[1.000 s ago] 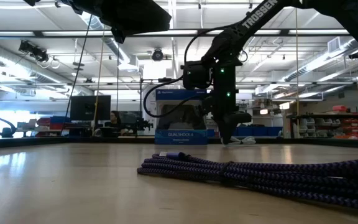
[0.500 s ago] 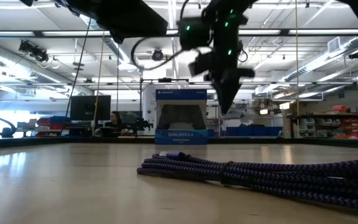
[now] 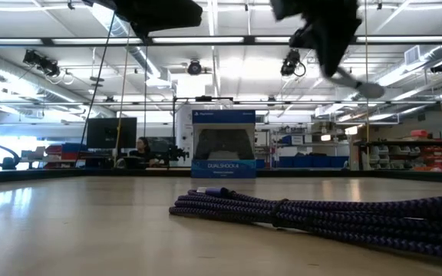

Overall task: Pick and place USB-C Cables
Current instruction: Put the light blue USB cable into the blue bin

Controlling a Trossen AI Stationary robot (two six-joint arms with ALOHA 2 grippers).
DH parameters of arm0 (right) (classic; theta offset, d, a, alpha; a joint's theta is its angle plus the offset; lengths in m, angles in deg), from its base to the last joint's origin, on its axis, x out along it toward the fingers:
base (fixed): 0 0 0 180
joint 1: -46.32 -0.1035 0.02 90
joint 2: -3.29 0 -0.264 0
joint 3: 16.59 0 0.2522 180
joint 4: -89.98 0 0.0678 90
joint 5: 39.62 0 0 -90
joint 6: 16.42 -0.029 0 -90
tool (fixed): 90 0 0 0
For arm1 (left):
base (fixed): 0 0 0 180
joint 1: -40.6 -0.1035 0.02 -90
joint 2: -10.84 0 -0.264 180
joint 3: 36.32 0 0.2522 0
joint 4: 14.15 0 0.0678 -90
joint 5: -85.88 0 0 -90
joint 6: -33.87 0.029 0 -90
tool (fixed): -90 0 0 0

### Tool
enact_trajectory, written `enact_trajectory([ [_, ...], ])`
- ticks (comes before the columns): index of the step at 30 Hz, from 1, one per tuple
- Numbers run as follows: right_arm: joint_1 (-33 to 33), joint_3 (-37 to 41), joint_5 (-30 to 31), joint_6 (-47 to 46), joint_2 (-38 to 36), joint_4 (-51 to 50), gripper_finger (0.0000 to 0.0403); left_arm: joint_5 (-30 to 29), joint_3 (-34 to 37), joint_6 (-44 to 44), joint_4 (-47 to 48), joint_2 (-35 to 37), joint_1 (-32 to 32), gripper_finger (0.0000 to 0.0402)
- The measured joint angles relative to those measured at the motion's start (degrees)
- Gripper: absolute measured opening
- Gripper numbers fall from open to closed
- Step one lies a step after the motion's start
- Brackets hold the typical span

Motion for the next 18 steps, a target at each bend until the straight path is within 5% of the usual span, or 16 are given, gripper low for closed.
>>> enact_trajectory([
  [7,-10.7,0.5,-0.8,-11.9,-3.5,-4.7,0.0019,-0.9,0.0,-1.5,1.5,0.0,0.3,0.0125],
  [18,-27.2,7.6,-9.3,-35.8,-9.9,1.4,0.0019,1.7,0.0,-9.1,1.7,0.0,0.3,0.0125],
])
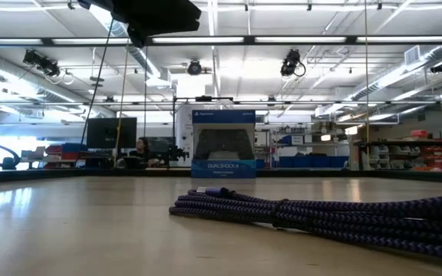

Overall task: Pick and place USB-C Cables
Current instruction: Put the light blue USB cable into the blue bin

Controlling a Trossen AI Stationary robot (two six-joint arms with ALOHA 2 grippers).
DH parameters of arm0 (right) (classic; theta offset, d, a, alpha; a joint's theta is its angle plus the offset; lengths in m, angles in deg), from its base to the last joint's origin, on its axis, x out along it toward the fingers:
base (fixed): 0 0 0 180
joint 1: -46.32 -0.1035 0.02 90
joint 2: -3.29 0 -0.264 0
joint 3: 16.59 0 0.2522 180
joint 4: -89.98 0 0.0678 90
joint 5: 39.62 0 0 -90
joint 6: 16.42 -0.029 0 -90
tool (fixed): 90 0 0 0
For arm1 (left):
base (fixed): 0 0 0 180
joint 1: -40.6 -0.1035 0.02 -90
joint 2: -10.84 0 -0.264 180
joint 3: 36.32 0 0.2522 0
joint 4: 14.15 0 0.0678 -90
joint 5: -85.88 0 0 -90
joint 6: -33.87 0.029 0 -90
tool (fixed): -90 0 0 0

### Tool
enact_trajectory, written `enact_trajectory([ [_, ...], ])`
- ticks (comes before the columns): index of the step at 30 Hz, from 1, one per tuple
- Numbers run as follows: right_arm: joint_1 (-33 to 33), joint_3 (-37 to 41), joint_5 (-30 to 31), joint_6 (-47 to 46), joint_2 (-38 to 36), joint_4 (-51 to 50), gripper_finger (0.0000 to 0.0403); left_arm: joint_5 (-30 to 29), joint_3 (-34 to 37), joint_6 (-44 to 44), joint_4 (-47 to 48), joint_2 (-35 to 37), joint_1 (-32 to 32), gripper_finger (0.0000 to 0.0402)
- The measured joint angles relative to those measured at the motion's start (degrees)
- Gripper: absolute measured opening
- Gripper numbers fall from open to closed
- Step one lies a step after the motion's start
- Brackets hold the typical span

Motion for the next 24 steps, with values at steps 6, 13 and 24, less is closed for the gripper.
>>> enact_trajectory([
  [6,-7.0,6.8,2.5,-12.8,-1.9,11.6,0.0019,2.0,0.0,-3.8,0.0,0.0,0.0,0.0125],
  [13,-12.2,20.8,5.1,-17.6,-1.7,25.9,0.0019,3.7,0.0,-4.6,-1.1,-0.2,0.7,0.0125],
  [24,-11.6,29.0,6.8,-17.8,-1.7,33.0,0.0031,5.1,0.1,1.5,-7.2,-0.2,4.2,0.0125],
])
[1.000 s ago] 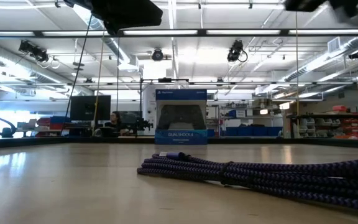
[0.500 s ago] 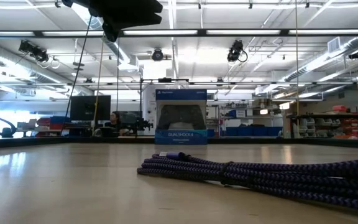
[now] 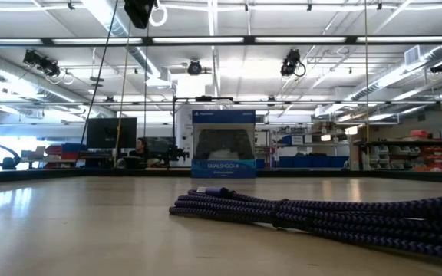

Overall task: Pick and place USB-C Cables
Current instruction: Put the light blue USB cable into the blue bin

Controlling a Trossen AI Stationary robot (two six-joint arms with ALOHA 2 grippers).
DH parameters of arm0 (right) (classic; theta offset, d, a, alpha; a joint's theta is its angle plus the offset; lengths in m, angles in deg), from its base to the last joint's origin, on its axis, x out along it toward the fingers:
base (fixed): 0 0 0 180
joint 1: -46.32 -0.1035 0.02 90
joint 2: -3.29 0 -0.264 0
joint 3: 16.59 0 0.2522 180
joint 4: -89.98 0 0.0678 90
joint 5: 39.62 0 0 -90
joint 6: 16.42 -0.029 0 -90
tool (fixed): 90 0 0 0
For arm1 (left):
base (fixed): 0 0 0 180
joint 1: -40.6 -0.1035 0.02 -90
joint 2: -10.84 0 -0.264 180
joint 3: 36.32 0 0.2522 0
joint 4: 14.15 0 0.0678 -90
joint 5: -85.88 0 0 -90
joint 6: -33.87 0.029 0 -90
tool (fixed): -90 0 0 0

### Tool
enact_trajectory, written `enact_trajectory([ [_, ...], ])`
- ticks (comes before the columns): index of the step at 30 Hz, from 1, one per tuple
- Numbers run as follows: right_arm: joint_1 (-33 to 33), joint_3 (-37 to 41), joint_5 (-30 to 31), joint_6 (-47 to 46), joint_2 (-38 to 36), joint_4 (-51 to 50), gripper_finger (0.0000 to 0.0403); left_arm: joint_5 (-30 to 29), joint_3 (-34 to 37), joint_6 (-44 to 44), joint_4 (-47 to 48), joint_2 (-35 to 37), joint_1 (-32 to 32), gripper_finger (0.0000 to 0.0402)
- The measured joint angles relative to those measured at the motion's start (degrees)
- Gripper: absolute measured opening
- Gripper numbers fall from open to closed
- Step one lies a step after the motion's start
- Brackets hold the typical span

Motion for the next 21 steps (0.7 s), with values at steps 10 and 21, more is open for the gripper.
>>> enact_trajectory([
  [10,-1.7,1.9,3.5,-3.1,0.0,3.6,0.0036,-0.2,0.0,-3.1,-0.1,0.0,-1.8,0.0125],
  [21,-4.5,1.9,2.1,-10.1,0.0,-3.2,0.0141,-0.3,0.0,-6.5,0.0,0.0,1.5,0.0125],
])
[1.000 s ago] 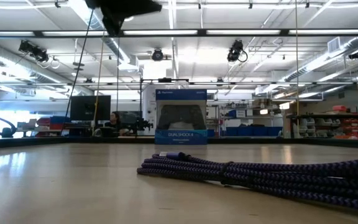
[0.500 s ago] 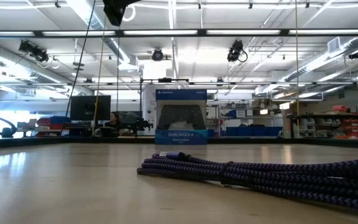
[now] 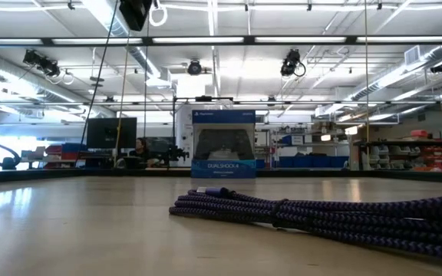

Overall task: Pick and place USB-C Cables
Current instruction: Put the light blue USB cable into the blue bin, then put the white USB cable into the blue bin

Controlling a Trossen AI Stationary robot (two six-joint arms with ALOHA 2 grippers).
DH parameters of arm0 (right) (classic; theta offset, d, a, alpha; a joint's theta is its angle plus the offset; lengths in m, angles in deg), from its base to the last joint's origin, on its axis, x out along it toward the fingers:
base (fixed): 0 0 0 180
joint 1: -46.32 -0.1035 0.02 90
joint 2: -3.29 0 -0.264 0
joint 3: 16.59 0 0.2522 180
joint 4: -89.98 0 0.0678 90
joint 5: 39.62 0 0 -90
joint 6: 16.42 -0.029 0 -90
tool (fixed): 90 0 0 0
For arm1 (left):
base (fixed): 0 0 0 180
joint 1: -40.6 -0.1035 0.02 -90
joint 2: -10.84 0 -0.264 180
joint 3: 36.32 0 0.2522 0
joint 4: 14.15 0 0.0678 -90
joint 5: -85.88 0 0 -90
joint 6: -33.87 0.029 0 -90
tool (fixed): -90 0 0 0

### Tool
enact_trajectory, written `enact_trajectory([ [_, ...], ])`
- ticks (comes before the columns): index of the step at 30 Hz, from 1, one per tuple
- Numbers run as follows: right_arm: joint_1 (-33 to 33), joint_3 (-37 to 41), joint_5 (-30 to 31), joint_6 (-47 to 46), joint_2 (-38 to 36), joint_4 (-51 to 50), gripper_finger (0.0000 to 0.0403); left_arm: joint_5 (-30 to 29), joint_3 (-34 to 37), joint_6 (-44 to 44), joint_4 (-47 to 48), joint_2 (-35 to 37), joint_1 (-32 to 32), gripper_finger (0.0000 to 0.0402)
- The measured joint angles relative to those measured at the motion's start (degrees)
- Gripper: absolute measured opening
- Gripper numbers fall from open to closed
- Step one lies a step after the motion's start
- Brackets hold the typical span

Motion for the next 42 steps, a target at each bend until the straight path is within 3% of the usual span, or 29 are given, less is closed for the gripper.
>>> enact_trajectory([
  [6,-3.4,-0.2,-1.7,-8.0,0.0,-9.2,0.0168,-3.8,0.0,0.0,0.0,0.0,1.9,0.0125],
  [13,-7.7,-8.0,7.7,-11.2,0.0,-7.0,0.0165,-3.9,0.0,-2.2,0.2,0.0,2.5,0.0125],
  [15,-8.6,-10.4,8.6,-11.2,0.0,-5.8,0.0164,-2.1,0.0,-5.2,1.2,0.0,2.5,0.0125],
  [18,-8.4,-13.1,11.7,-11.1,0.0,-5.2,0.0164,5.1,0.0,-11.1,3.6,1.1,2.5,0.0125],
  [20,-7.2,-13.5,14.2,-8.8,0.0,-3.4,0.0164,9.1,0.0,-15.0,6.1,2.7,2.9,0.0125],
  [30,3.7,-13.4,12.2,13.7,4.3,6.3,0.0164,11.2,0.0,-34.9,36.6,8.4,4.5,0.0125],
  [35,8.3,-13.4,13.9,23.6,4.5,10.5,0.0164,15.8,0.0,-36.9,44.2,8.6,5.3,0.0125],
  [42,13.0,-13.4,14.1,31.8,4.5,16.4,0.0164,16.6,0.0,-39.2,58.5,8.2,5.1,0.0125],
])
